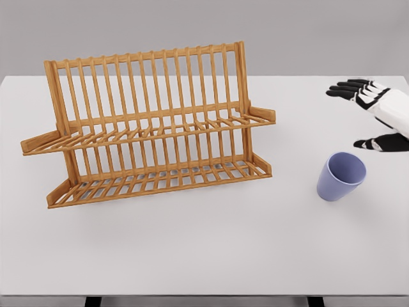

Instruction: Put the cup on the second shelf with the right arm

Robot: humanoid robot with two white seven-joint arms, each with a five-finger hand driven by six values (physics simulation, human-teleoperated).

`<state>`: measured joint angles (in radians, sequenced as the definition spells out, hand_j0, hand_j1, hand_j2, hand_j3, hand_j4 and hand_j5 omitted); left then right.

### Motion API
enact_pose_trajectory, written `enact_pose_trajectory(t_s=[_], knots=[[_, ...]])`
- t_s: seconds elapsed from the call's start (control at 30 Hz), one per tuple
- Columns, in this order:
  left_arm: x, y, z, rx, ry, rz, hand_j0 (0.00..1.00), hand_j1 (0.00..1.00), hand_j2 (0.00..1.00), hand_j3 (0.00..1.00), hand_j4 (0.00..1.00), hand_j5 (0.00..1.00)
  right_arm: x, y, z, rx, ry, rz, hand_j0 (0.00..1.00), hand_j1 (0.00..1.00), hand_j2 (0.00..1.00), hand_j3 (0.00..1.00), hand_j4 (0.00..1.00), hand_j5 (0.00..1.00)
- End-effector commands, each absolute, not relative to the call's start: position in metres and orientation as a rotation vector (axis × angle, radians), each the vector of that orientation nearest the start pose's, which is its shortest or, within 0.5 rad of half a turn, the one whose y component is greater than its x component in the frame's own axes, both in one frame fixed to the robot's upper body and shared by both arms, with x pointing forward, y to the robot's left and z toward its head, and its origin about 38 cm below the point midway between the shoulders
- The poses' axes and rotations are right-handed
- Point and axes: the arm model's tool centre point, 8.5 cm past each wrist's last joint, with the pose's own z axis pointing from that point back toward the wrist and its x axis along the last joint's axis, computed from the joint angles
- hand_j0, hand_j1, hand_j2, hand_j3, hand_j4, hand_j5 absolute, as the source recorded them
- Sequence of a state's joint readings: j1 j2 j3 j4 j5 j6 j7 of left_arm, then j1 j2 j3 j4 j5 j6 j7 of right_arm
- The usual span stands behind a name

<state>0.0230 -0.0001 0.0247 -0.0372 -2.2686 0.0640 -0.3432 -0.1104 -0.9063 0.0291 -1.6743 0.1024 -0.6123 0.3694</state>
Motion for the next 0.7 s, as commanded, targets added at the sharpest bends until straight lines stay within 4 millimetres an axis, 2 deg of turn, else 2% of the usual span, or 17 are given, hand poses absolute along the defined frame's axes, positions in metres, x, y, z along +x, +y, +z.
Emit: enact_pose_trajectory(t_s=[0.0,0.1,0.17,0.23,0.33,0.4,0.5,0.67], knots=[[-0.019,0.291,-0.256,-0.050,0.507,-2.184,1.00,1.00,1.00,1.00,1.00,1.00,0.352,-0.381,0.257,-0.284,-1.793,1.544,1.00,1.00,1.00,1.00,1.00,1.00],[-0.019,0.291,-0.256,-0.050,0.507,-2.184,1.00,1.00,1.00,1.00,1.00,1.00,0.351,-0.380,0.254,-0.260,-1.775,1.559,1.00,1.00,1.00,1.00,1.00,1.00],[-0.019,0.291,-0.256,-0.050,0.507,-2.184,1.00,1.00,1.00,1.00,1.00,1.00,0.347,-0.390,0.260,-0.237,-1.725,1.587,1.00,1.00,1.00,1.00,1.00,1.00],[-0.019,0.291,-0.256,-0.050,0.507,-2.184,1.00,1.00,1.00,1.00,1.00,1.00,0.340,-0.404,0.266,-0.154,-1.698,1.536,1.00,1.00,1.00,1.00,1.00,1.00],[-0.019,0.291,-0.256,-0.050,0.507,-2.184,1.00,1.00,1.00,1.00,1.00,1.00,0.339,-0.412,0.274,-0.138,-1.686,1.524,1.00,1.00,1.00,1.00,1.00,1.00],[-0.019,0.291,-0.256,-0.050,0.507,-2.184,1.00,1.00,1.00,1.00,1.00,1.00,0.337,-0.416,0.267,-0.083,-1.695,1.454,1.00,1.00,1.00,1.00,1.00,1.00],[-0.019,0.291,-0.256,-0.050,0.507,-2.184,1.00,1.00,1.00,1.00,1.00,1.00,0.335,-0.418,0.268,-0.009,-1.708,1.380,1.00,1.00,1.00,1.00,1.00,1.00],[-0.019,0.291,-0.256,-0.050,0.507,-2.184,1.00,1.00,1.00,1.00,1.00,1.00,0.331,-0.425,0.247,0.127,-1.684,1.225,1.00,1.00,1.00,1.00,1.00,1.00]])
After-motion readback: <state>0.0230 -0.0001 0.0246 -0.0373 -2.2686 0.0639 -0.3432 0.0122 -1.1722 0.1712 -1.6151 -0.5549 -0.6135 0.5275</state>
